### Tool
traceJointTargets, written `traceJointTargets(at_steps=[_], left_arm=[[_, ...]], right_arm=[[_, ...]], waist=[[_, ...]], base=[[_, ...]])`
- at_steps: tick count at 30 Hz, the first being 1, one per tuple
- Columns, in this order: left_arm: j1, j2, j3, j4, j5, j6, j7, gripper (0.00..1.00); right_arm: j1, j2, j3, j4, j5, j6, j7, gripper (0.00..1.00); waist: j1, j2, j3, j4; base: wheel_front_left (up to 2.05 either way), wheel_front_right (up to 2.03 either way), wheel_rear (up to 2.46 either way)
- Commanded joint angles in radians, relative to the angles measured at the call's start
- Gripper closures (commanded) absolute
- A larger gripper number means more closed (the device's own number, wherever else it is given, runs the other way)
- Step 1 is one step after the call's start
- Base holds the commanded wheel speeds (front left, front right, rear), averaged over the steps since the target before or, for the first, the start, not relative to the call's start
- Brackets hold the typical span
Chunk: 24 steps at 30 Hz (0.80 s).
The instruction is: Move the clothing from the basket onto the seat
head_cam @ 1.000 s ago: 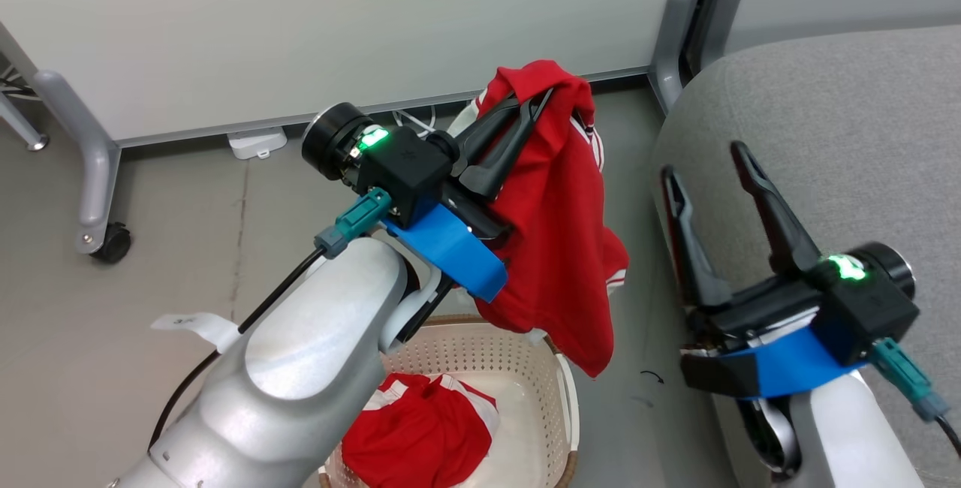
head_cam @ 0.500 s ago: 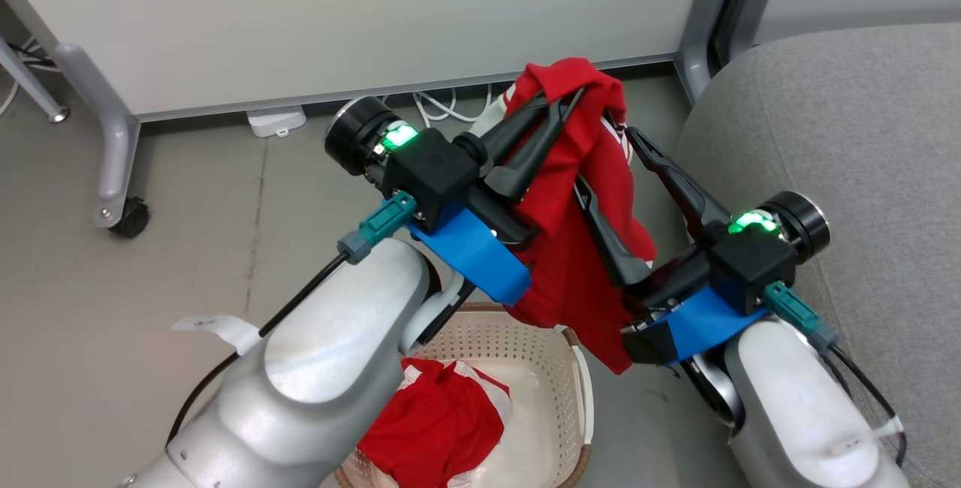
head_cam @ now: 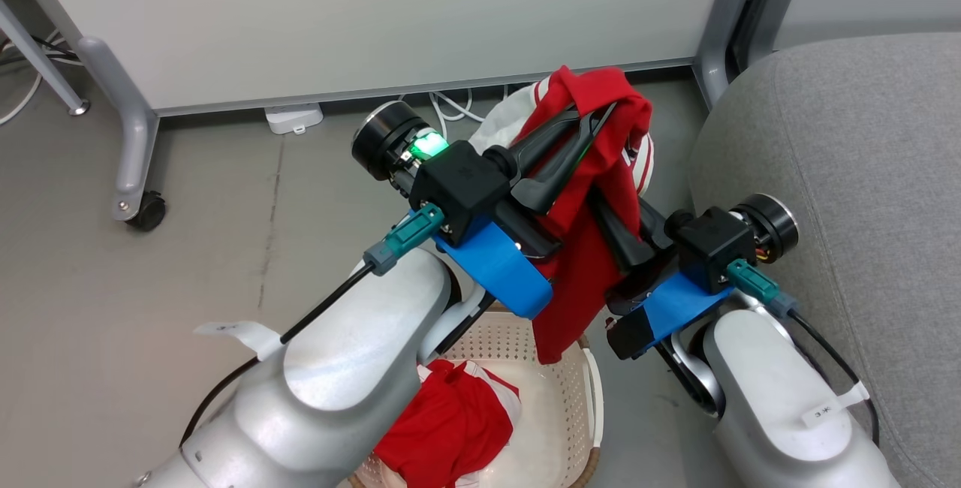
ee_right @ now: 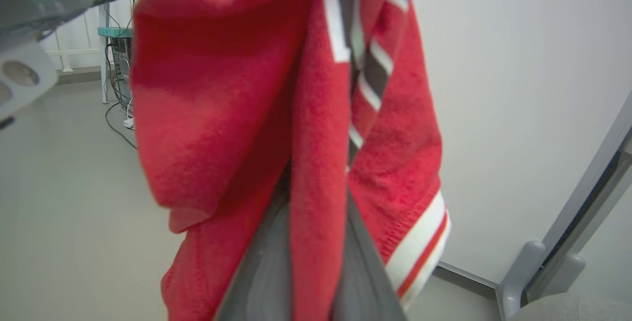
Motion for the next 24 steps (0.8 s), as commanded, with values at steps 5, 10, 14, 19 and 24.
traceJointTargets(at_steps=[5,10,14,19,24], left_arm=[[-0.005,0.005,0.005,0.0,0.002,-0.001,-0.004,1.0],[0.003,0.005,0.007,0.002,0.006,-0.001,-0.004,1.0],[0.004,0.004,0.007,0.003,0.007,-0.001,-0.004,1.0],[0.007,0.004,0.007,0.006,0.01,-0.001,-0.004,1.0],[0.017,0.001,0.009,0.018,-0.005,-0.001,-0.004,0.97]], right_arm=[[-0.003,0.004,0.001,-0.001,0.014,0.0,-0.003,1.0],[0.008,0.005,0.0,-0.01,0.019,0.0,-0.003,1.0],[0.01,0.004,-0.001,-0.013,0.021,0.0,-0.003,1.0],[0.015,0.005,-0.001,-0.017,0.024,0.0,-0.003,1.0],[0.02,0.007,-0.002,-0.024,0.022,0.0,-0.003,1.0]], waist=[[-0.0001,-0.0001,-0.002,-0.003],[-0.0001,-0.0001,-0.001,-0.008],[-0.0001,-0.0001,-0.002,-0.009],[-0.0001,-0.0001,-0.005,-0.01],[-0.0001,-0.0001,-0.009,-0.01]], base=[[0.0,0.0,0.0],[0.0,0.0,0.0],[0.0,0.0,0.0],[0.0,0.0,0.0],[0.0,0.0,0.0]])
